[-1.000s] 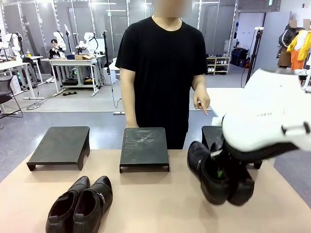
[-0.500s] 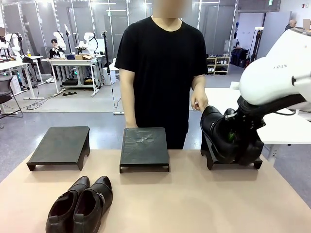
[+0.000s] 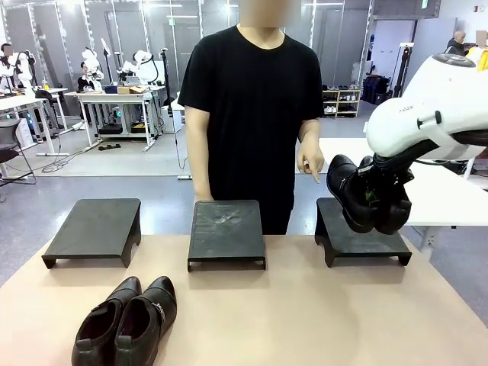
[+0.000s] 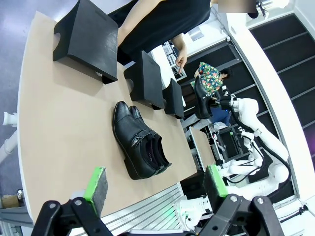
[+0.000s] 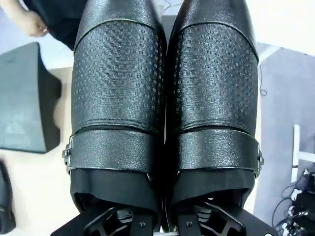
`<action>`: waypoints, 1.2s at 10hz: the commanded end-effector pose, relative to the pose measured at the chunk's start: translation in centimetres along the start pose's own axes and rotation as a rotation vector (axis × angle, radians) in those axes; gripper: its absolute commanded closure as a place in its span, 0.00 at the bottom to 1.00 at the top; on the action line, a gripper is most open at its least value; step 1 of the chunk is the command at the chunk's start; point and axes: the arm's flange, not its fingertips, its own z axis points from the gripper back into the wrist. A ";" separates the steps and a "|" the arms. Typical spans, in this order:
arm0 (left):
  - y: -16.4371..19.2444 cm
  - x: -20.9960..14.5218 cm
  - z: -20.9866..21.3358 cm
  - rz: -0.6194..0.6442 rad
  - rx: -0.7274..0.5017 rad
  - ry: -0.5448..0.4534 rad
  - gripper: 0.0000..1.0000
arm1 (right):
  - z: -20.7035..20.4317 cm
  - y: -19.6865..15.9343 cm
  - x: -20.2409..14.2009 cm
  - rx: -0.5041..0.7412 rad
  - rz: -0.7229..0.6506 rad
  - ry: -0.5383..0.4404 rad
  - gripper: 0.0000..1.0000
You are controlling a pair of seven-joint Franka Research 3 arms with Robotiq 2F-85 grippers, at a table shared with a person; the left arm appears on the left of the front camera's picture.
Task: Place the shoes on the stand as instructed by the person.
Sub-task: Pick up one pair of Shoes and place it on the Shoes Stand indicated by the person.
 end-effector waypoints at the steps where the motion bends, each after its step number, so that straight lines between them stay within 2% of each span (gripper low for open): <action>1: 0.1 0.4 0.2 -0.020 -0.017 -0.013 0.00 | -1.7 -1.3 3.0 0.014 0.024 -0.011 0.89; 7: 0.1 0.4 0.2 -0.020 -0.017 -0.013 0.00 | -8.0 -2.3 4.8 0.027 0.041 0.028 0.89; 12: 0.1 0.4 0.2 -0.020 -0.017 -0.013 0.00 | -9.7 -2.5 4.2 0.042 0.041 0.031 0.89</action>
